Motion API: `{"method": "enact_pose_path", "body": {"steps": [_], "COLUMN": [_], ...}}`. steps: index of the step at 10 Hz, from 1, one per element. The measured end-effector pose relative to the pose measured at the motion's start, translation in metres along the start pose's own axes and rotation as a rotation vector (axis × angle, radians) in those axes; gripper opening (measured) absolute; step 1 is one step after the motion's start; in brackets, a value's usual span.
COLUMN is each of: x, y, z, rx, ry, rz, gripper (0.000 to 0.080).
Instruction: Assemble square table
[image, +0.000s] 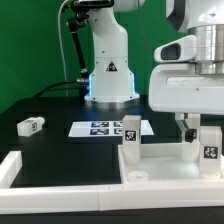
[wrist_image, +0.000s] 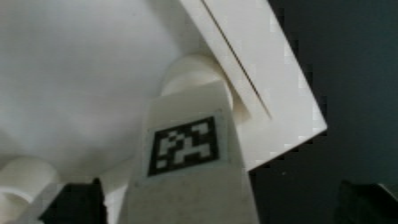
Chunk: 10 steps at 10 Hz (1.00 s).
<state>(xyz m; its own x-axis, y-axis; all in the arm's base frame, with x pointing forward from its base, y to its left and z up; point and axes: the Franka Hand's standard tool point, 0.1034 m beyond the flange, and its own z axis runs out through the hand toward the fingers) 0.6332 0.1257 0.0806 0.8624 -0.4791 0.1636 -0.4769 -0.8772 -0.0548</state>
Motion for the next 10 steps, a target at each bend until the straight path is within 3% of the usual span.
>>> {"method": "enact_pose_path", "body": {"steps": [2, 4, 8, 10], "x": [-0.003, -0.003, -0.002, 0.0], "y": [-0.003, -0.003, 0.004, 0.01], "z": [0.001, 0.001, 0.002, 0.003], "rx": [0.002, 0.004, -0.007, -0.003], "ry": [-0.003, -0.005, -0.013, -0.079], "rz": [-0.018, 0.074, 0.391, 0.714], "gripper": [0.0649, 0.0317, 0.0299, 0.0299]}}
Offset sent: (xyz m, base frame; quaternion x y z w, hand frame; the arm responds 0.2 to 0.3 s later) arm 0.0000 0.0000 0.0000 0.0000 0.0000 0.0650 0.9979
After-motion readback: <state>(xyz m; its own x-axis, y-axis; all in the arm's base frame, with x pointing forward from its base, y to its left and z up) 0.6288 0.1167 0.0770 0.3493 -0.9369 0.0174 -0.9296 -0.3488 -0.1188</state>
